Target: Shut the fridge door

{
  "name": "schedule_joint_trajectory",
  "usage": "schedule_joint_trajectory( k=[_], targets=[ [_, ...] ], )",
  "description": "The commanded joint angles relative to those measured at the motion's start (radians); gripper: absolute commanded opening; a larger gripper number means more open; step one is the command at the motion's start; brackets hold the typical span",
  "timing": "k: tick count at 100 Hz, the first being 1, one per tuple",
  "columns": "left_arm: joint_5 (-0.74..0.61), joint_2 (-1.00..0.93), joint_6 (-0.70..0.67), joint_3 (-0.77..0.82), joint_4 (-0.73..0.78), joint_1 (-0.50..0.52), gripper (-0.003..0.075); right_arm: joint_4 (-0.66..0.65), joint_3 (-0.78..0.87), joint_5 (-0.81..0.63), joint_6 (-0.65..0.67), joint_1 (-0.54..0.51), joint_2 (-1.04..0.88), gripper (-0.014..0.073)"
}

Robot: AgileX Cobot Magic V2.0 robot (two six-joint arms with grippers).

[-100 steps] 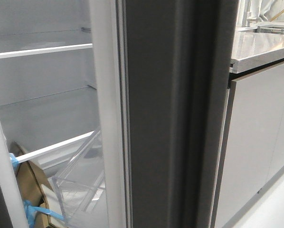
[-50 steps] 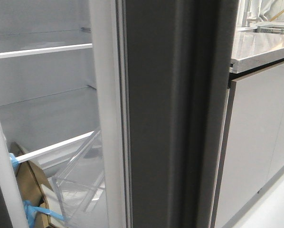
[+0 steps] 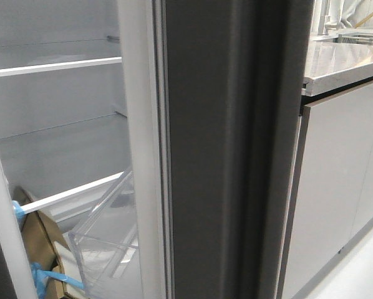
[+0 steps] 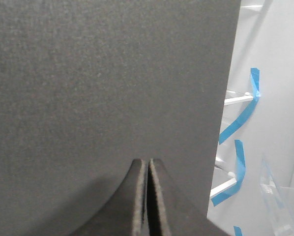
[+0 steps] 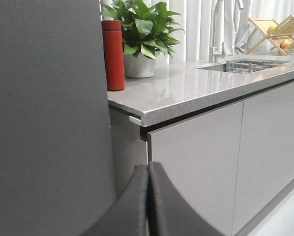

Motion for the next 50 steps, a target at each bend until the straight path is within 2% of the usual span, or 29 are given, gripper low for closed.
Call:
schedule_joint_trajectory(
  k=[1,31,50],
  targets=[
    [-0.077,0.019,-0.003,0.028,-0.002,-0.003,-0.0021,0.003,-0.078,-0.086,0.025,0.0,0.062,-0.0076],
    [-0.077,0.019,-0.003,0.028,-0.002,-0.003,-0.0021,0.003,-0.371,-0.084,0.032,0.088,0.278,-0.0076],
    [-0.077,0.019,-0.003,0.028,-0.002,-0.003,-0.0021,0.003,-0.57,-0.084,0.032,0.218,0.409,-0.0076]
  ],
)
